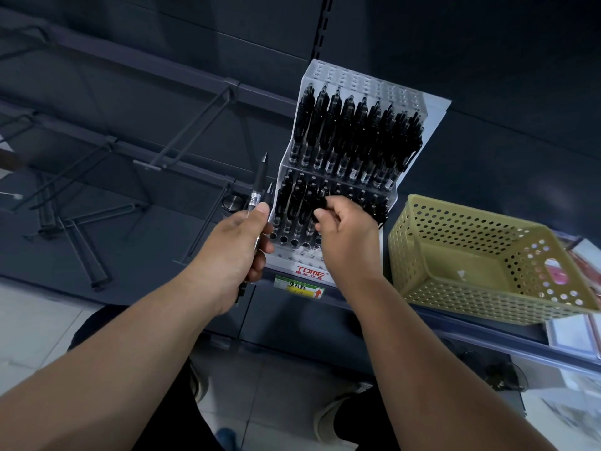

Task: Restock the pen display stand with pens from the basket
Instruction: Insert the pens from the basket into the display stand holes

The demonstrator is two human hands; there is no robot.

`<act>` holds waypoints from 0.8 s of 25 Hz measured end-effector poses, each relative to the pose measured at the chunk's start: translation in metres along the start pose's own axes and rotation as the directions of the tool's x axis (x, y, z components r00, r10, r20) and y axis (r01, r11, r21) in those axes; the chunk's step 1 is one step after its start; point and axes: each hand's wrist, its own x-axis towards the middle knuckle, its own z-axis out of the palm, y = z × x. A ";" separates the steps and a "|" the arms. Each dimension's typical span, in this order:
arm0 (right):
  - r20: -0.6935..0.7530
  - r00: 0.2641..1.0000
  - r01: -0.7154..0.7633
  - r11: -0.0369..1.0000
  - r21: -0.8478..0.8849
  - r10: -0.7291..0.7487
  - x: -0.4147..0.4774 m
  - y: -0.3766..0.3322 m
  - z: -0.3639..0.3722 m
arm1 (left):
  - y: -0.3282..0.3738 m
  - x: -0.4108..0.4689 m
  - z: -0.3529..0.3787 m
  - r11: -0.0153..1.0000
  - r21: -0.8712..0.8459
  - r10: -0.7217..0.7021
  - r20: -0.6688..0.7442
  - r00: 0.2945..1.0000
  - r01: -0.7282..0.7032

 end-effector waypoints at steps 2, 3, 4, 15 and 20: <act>-0.009 1.000 -0.019 1.000 -0.018 0.019 -0.001 0.003 0.004 | 0.000 0.000 0.000 1.000 -0.004 -0.002 -0.002 1.000 0.002; -0.016 1.000 -0.025 0.999 -0.025 0.024 -0.001 0.004 0.005 | -0.001 0.001 0.000 1.000 -0.008 -0.003 -0.001 1.000 0.003; -0.020 0.999 -0.026 0.999 -0.029 0.025 0.000 0.004 0.005 | 0.000 0.000 -0.001 1.000 -0.016 -0.007 0.002 1.000 0.007; 0.056 0.993 -0.100 0.994 -0.037 0.102 0.001 -0.002 -0.004 | 0.010 -0.019 0.002 0.999 -0.053 -0.005 0.004 1.000 0.005; 0.078 0.982 -0.183 0.962 0.201 0.170 -0.029 -0.008 -0.014 | 0.015 -0.025 0.002 0.990 -0.132 -0.037 0.021 0.999 0.040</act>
